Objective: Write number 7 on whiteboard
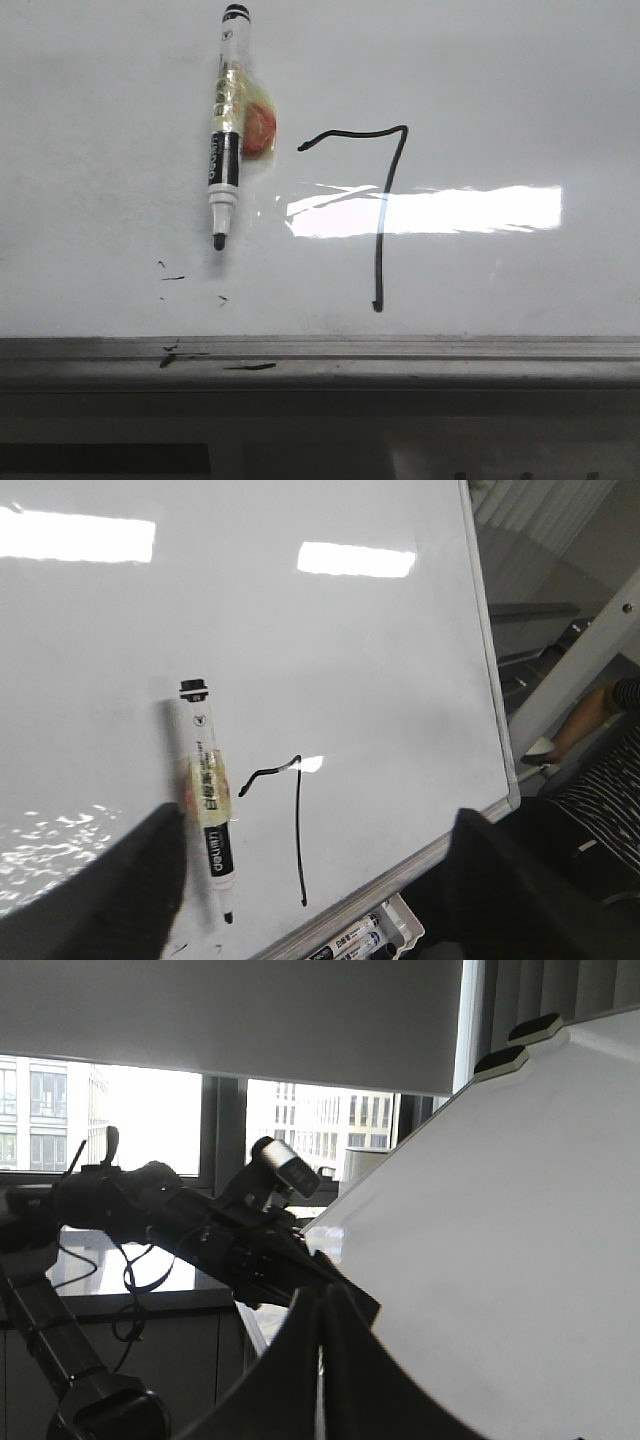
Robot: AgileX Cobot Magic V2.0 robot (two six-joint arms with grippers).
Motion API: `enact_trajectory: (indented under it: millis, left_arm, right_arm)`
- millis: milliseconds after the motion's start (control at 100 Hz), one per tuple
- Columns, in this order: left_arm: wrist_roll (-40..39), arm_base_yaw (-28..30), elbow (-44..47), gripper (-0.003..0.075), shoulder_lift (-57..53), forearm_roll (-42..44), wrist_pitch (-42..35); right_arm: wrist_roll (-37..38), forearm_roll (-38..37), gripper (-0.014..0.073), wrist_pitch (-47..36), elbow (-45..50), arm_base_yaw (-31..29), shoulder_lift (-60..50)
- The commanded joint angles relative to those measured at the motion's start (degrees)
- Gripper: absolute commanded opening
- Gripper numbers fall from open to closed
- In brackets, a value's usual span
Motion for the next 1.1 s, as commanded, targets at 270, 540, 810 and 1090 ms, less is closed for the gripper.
enact_trajectory:
  millis: [270,540,810,1090]
  left_arm:
    - [1.7,-0.5,-1.4,-0.0020,-20.8,1.8,18.4]
    - [1.7,-0.5,-1.2,-0.0020,-24.3,0.9,19.6]
    - [1.7,-0.5,-1.2,-0.0020,-24.3,0.9,19.6]
    - [1.7,-0.3,-0.6,-0.0020,-24.3,0.9,19.5]
  right_arm:
    - [13.3,-11.0,-0.0064,-7.3,0.9,-0.1,-10.3]
    - [13.3,-10.7,-0.0064,-7.7,3.1,-0.1,-12.1]
    - [13.3,-10.7,-0.0064,-7.7,3.1,-0.1,-12.1]
    - [13.3,-10.7,-0.0064,-7.7,3.1,-0.1,-12.1]
